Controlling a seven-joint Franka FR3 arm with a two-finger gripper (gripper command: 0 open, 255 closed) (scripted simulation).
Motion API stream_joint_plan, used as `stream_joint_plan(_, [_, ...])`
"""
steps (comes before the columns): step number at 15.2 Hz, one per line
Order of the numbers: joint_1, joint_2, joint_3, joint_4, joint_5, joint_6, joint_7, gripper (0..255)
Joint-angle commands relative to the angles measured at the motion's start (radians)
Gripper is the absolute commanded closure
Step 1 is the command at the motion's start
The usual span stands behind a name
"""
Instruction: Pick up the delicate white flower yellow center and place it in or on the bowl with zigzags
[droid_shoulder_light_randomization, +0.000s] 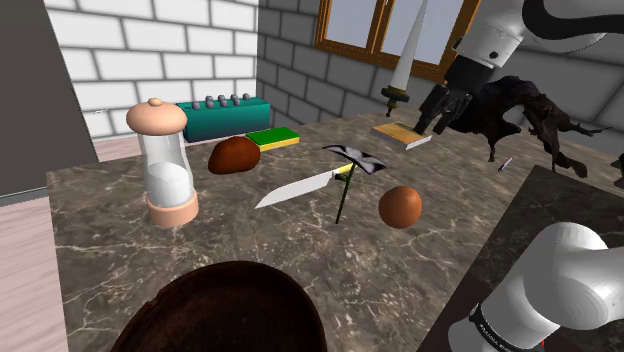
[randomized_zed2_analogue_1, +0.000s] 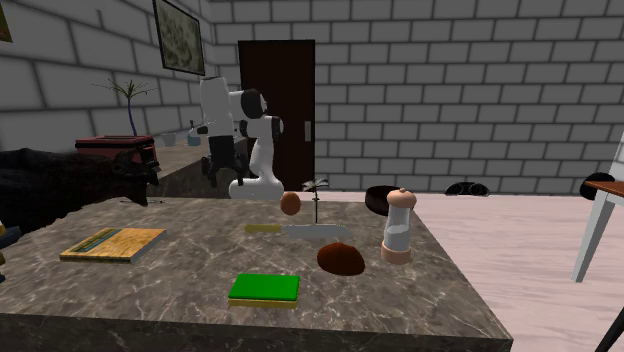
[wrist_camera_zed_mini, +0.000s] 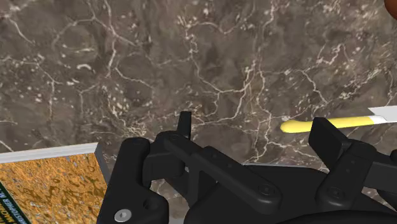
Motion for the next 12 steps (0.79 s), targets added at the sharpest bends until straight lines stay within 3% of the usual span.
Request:
stream_joint_plan(1, [0.0,0.0,0.0,0.0,0.0,0.0,0.0,0])
stream_joint_plan(12, [-0.009,0.184,0.228,0.178,0.249,-0.15,0.529,0])
